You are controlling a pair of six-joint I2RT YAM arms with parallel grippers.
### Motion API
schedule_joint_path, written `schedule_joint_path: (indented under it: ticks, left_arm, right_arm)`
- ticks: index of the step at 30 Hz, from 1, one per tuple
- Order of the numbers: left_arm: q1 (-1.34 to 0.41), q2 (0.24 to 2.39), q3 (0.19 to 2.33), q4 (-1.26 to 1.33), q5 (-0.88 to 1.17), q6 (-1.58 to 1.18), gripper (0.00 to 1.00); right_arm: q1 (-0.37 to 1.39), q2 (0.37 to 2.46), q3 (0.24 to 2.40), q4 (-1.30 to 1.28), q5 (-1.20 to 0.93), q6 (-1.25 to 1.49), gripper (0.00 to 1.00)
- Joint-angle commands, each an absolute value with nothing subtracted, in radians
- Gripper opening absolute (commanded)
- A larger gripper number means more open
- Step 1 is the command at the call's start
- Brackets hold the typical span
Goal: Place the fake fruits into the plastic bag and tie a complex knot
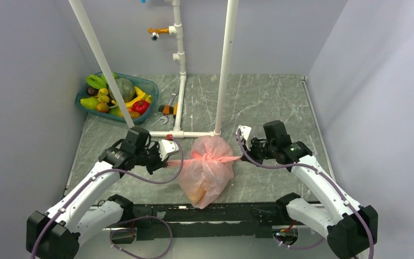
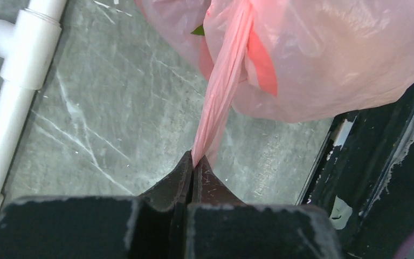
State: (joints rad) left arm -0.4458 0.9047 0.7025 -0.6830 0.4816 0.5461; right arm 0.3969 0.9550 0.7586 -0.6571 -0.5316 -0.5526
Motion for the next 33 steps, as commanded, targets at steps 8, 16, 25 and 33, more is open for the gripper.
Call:
schedule_joint_path:
  ticks: [8, 16, 25, 33]
  left_arm:
    - [-0.37, 0.977, 0.919, -0.775, 0.526, 0.616, 0.0]
    - [-0.123, 0.971, 0.847, -0.919, 0.595, 1.005, 0.0]
    - [-0.134, 1.124, 0.864, -0.85, 0.711, 0.994, 0.0]
    - [-0.23, 1.118, 0.923, -0.854, 0.754, 0.886, 0.0]
  right_arm:
    - [0.353, 0.978, 0.933, -0.792, -0.44, -0.593, 0.0]
    - [0.262, 0.923, 0.813, -0.992, -0.418, -0.806, 0.0]
    - [0.273, 1.003, 0.793, -0.877, -0.523, -0.753, 0.0]
    - [0.339, 1.039, 0.957, -0.935, -0.678, -0.671, 0.75]
